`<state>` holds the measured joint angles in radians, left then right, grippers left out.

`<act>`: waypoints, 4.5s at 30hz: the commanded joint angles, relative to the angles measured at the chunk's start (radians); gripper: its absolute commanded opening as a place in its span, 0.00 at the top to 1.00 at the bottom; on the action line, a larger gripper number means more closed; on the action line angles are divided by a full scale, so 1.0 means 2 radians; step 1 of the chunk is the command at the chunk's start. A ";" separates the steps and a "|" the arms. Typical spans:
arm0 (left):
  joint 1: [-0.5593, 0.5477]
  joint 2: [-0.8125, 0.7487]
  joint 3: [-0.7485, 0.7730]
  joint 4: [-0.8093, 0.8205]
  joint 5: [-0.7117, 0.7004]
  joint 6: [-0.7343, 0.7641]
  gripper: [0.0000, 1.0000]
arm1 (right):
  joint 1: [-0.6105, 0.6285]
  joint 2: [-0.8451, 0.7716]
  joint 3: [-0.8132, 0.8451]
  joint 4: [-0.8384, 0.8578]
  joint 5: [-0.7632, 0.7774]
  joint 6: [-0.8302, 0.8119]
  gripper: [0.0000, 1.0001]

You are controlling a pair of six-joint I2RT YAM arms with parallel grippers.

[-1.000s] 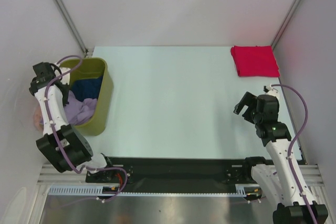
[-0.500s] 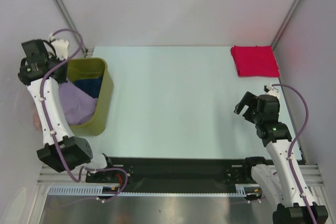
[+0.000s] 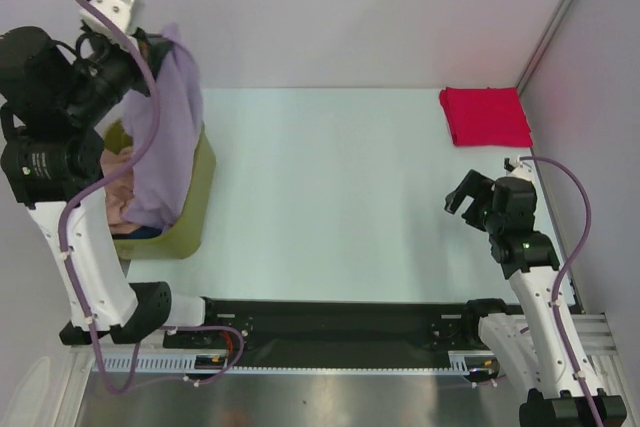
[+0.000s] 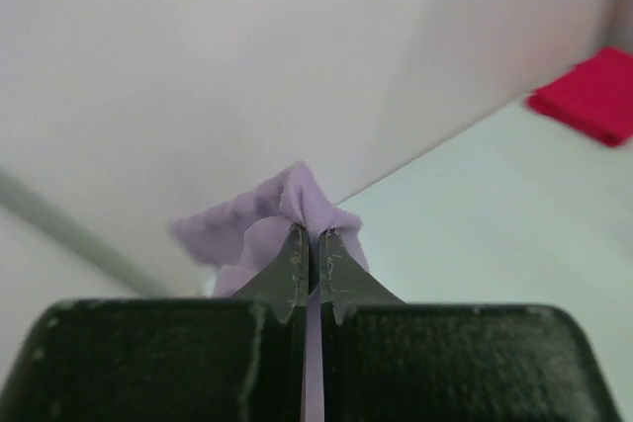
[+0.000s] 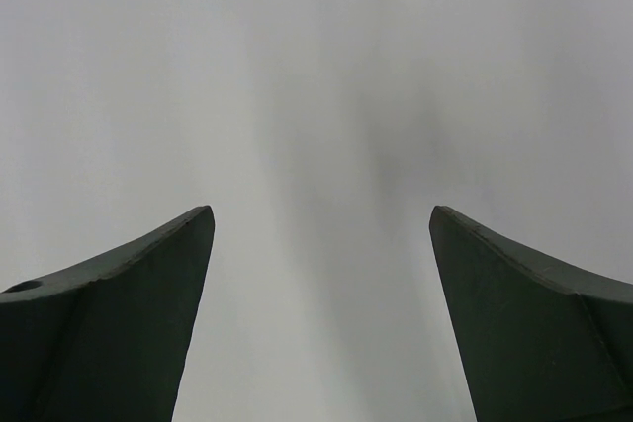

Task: Fold and stack the t-shirts
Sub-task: Move the tshirt to the center of the board, then flatten the tshirt out

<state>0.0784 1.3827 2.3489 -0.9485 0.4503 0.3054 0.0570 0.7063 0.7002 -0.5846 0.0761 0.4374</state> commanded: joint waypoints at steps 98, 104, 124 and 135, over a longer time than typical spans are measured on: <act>-0.628 0.412 -0.318 0.170 -0.073 0.061 0.47 | -0.221 0.038 0.017 -0.103 -0.185 0.065 0.15; -0.629 0.425 -0.318 0.180 -0.074 0.044 0.67 | -0.221 0.038 0.020 -0.110 -0.177 0.058 0.15; -0.289 0.110 -0.293 0.154 -0.142 -0.017 1.00 | -0.079 0.037 0.002 0.003 -0.191 0.085 0.19; -0.134 -0.019 -0.424 0.172 -0.104 -0.012 1.00 | 0.312 0.257 0.068 0.158 -0.071 0.069 0.11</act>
<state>-0.2230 1.3800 1.5368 -0.5987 0.2031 0.2871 0.5808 1.1297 0.7227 -0.3756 -0.1585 0.6308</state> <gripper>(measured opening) 0.009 0.883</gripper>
